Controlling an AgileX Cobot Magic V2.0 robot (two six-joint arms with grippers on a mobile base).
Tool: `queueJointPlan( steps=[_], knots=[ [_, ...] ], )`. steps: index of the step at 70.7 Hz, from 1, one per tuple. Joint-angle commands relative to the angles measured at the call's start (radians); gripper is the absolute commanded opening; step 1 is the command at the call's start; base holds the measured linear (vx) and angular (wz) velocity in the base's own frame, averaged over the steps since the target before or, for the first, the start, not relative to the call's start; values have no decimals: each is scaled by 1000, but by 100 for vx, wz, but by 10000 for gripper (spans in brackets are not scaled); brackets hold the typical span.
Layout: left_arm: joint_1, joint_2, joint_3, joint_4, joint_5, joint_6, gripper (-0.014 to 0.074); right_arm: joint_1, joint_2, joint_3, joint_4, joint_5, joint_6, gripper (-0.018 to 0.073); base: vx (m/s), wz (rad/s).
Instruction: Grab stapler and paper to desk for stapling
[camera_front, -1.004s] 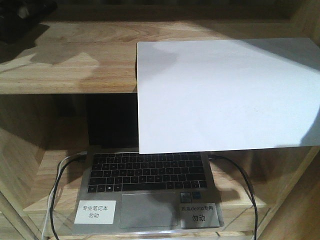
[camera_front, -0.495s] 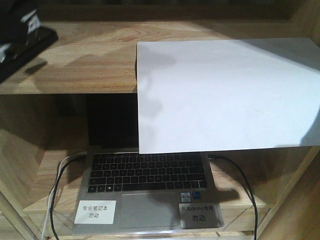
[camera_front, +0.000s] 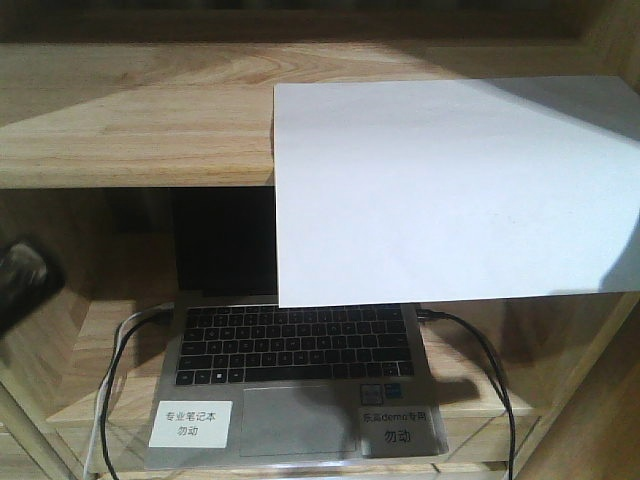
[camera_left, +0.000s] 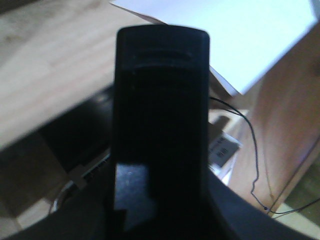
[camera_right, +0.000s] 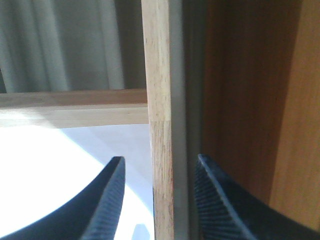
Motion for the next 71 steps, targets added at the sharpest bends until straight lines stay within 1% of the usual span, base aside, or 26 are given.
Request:
queueJointPlan(
  steps=[1, 8, 26, 40, 51, 71],
  knots=[
    [-5, -77, 32, -46, -114, 12, -8, -3, 13, -31, 2, -75, -3, 309, 0, 0],
    [-3, -157, 83, -54, -95, 12, -8, -3, 13, -31, 2, -75, -3, 309, 0, 0],
    [-3, -328, 164, -54, 24, 12, -8, -3, 13, -31, 2, -75, -3, 309, 0, 0],
    [-3, -431, 215, -54, 48, 11, -8, -3, 13, -31, 2, -75, -3, 309, 0, 0],
    [-3, -479, 235, -54, 51, 10, -8, -3, 13, -31, 2, -75, -3, 309, 0, 0],
    [-3, -480, 235, -54, 48, 10, -8, -3, 13, -31, 1, -75, -3, 309, 0, 0]
  ],
)
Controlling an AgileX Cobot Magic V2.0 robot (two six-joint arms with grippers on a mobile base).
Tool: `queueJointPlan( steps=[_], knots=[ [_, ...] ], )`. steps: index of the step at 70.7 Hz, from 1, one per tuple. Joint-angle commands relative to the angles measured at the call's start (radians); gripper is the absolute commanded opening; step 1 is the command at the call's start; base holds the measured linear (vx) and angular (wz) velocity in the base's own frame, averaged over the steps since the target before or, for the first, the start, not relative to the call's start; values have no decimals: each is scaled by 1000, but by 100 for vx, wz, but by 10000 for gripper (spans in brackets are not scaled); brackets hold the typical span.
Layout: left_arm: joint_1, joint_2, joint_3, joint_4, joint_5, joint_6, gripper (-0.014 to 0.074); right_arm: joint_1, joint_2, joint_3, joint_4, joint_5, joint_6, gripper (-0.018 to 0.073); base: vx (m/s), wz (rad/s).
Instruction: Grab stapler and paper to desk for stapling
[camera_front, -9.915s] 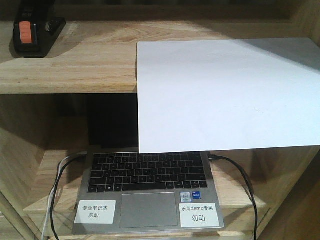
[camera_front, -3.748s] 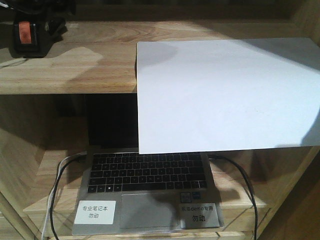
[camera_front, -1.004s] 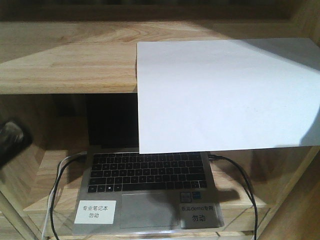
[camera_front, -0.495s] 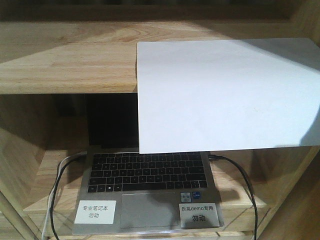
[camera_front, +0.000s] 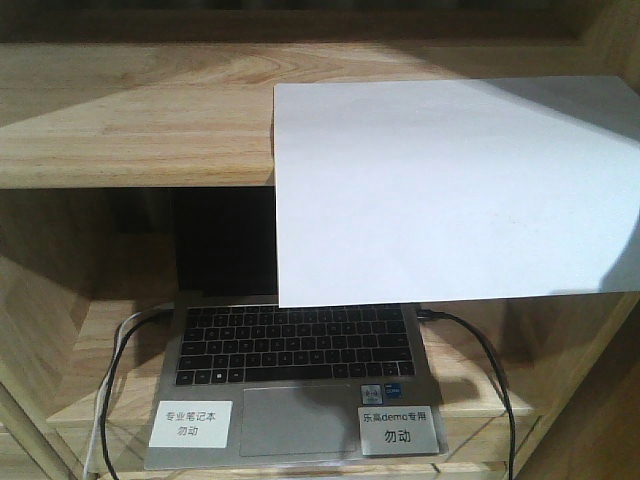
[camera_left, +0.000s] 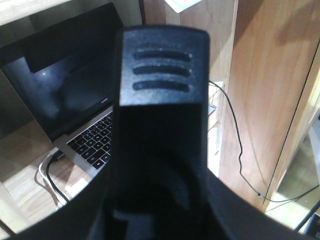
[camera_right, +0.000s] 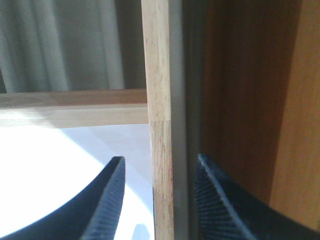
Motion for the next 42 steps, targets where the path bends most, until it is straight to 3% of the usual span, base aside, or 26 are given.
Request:
queueJointPlan(
  steps=[1, 42],
  knots=[
    [-3, 19, -21, -28, -111, -1, -8, -3, 13, -31, 1, -75, -3, 309, 0, 0],
    [-3, 19, -21, -28, -111, -1, -7, -3, 13, -31, 1, -74, -3, 309, 0, 0]
  ],
)
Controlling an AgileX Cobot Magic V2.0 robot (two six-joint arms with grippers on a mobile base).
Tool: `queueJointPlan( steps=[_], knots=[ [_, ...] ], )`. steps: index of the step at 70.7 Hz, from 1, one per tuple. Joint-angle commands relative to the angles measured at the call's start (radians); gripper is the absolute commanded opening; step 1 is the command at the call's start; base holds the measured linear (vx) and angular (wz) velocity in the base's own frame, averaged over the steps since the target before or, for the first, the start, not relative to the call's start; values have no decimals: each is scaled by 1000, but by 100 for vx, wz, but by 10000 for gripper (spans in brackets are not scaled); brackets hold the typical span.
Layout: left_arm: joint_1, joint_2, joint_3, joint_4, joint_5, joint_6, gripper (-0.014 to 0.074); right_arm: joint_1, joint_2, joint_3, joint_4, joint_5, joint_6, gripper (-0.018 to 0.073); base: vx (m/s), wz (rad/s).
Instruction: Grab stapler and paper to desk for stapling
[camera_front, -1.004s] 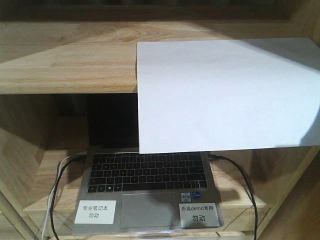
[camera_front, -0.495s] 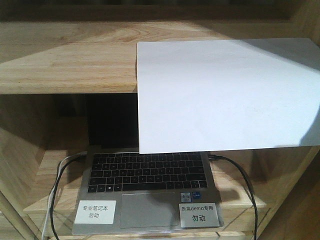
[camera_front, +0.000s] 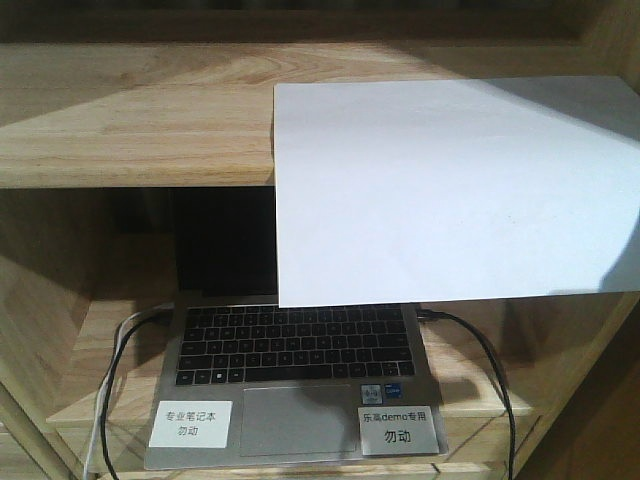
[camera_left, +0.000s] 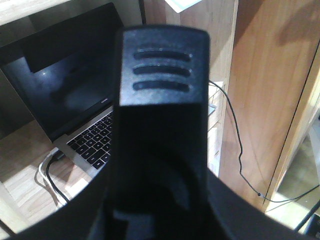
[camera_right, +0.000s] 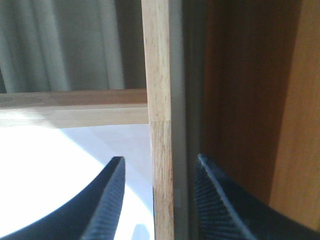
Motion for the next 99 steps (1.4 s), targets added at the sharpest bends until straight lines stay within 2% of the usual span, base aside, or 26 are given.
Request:
queueJointPlan(
  steps=[1, 46, 54, 60, 66, 75, 90, 99],
  knots=[
    [-3, 19, -21, -28, -111, -1, -7, -3, 13, -31, 1, -74, -3, 309, 0, 0],
    [-3, 19, -21, -28, -111, -1, -7, -3, 13, -31, -3, -75, -3, 314, 0, 0],
    [-3, 19, -21, -28, -111, -1, -7, -3, 13, -31, 4, -85, 0, 354, 0, 0],
    [-3, 19, -21, -28, -111, -1, -7, -3, 13, -31, 3, -86, 22, 433, 0, 0],
    [-3, 19, -21, -28, -111, -1, -7, -3, 13, -31, 2, -86, 80, 540, 0, 0],
    [-3, 19, -21, -28, -111, -1, -7, -3, 13, -31, -6, -85, 226, 728, 0, 0],
    [-3, 19, -21, -28, -111, -1, -7, -3, -1, -31, -83, -60, 599, 718, 0, 0],
    [-3, 19, -21, -28, -111, -1, -7, 26, -31, -31, -148, -60, 747, 715, 0, 0]
  ],
)
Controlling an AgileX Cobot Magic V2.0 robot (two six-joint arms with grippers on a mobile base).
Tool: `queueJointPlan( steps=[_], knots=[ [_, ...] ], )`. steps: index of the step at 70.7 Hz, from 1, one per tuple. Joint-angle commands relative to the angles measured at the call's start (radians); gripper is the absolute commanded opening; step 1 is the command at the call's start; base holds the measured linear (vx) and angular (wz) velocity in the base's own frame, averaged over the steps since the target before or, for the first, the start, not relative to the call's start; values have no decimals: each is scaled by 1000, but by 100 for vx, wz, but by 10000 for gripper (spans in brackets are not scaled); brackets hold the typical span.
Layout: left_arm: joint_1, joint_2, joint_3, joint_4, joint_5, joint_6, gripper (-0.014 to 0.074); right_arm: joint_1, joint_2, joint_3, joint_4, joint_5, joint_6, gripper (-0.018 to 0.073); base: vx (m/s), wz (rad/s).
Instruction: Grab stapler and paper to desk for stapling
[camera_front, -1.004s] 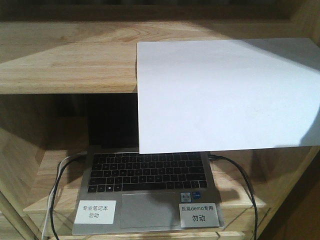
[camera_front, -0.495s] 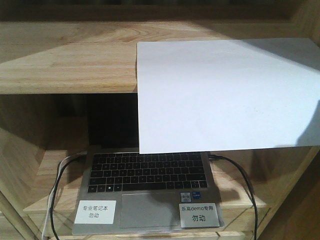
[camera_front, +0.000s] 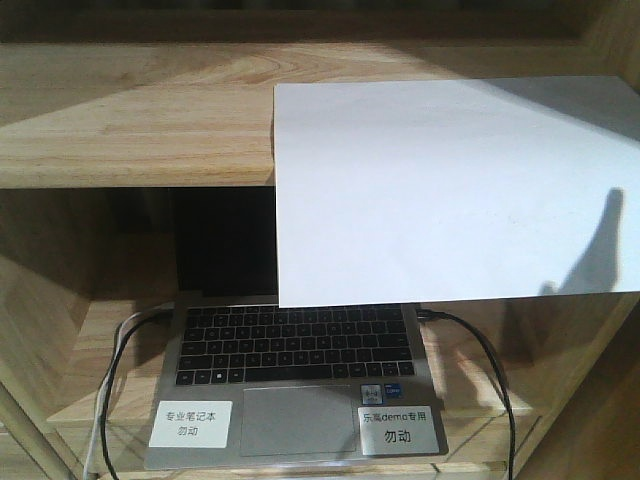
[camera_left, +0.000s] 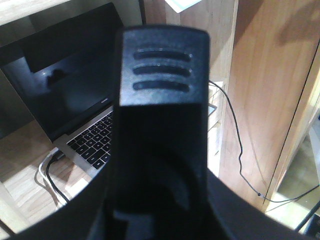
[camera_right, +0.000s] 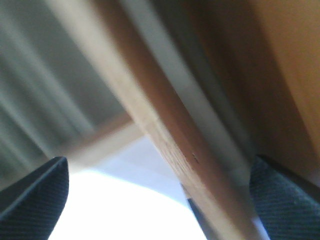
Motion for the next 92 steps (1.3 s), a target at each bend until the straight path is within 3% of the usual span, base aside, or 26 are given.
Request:
queueJointPlan(
  steps=[1, 13, 23, 35, 47, 70, 76, 92],
  knots=[
    [-3, 19, -21, -28, -111, -1, -7, 30, -14, -31, -60, -72, 131, 715, 0, 0],
    [-3, 19, -21, -28, -111, -1, -7, 186, -40, -31, -164, -72, 330, 704, 0, 0],
    [-3, 19, -21, -28, -111, -1, -7, 334, -75, -31, -323, -72, 548, 689, 0, 0],
    [-3, 19, -21, -28, -111, -1, -7, 442, -131, -18, -428, -64, 720, 667, 0, 0],
    [-3, 19, -21, -28, -111, -1, -7, 482, -226, 91, -384, -74, 808, 647, 0, 0],
    [-3, 19, -21, -28, -111, -1, -7, 483, -371, 346, -104, -84, 808, 628, 0, 0],
    [-3, 19, -21, -28, -111, -1, -7, 492, -374, 401, -61, -144, 803, 626, 0, 0],
    [-3, 19, -21, -28, -111, -1, -7, 602, -350, 538, -68, -379, 814, 615, 0, 0]
  ],
)
